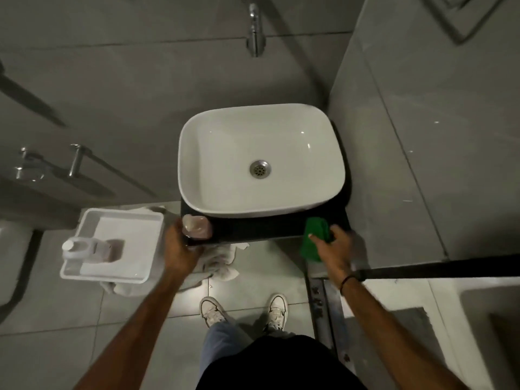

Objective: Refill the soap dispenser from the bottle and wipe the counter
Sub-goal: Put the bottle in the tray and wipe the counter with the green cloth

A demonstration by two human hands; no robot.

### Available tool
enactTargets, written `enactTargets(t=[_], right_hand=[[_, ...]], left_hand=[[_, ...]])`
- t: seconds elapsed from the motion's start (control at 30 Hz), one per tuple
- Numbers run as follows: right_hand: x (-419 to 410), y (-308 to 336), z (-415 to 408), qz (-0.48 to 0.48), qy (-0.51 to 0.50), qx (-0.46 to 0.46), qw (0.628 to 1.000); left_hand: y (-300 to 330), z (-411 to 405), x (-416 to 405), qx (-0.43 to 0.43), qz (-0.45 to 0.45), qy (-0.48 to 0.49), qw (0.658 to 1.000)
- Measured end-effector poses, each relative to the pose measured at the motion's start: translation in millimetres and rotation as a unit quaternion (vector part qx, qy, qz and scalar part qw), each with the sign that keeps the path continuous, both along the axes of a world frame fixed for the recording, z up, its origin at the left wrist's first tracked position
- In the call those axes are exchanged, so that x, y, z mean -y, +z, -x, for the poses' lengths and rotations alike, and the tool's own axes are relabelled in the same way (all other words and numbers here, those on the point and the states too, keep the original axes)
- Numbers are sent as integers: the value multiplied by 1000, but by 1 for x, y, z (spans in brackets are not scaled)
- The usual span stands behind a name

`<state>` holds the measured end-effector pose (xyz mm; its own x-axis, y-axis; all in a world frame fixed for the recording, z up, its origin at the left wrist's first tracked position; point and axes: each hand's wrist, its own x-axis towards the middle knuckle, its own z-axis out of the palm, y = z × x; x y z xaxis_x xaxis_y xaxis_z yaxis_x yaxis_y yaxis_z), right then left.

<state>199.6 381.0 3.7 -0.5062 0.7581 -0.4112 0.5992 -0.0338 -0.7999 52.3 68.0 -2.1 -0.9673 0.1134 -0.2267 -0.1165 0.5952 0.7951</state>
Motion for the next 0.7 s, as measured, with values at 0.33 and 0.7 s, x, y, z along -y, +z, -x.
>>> enactTargets(t=[0.33, 0.7], right_hand=[[-32, -67, 13, -308, 234, 233, 892], [125, -69, 69, -280, 342, 179, 879]], left_hand=[[8, 26, -9, -45, 84, -123, 988], [6, 52, 77, 60, 121, -60, 989]])
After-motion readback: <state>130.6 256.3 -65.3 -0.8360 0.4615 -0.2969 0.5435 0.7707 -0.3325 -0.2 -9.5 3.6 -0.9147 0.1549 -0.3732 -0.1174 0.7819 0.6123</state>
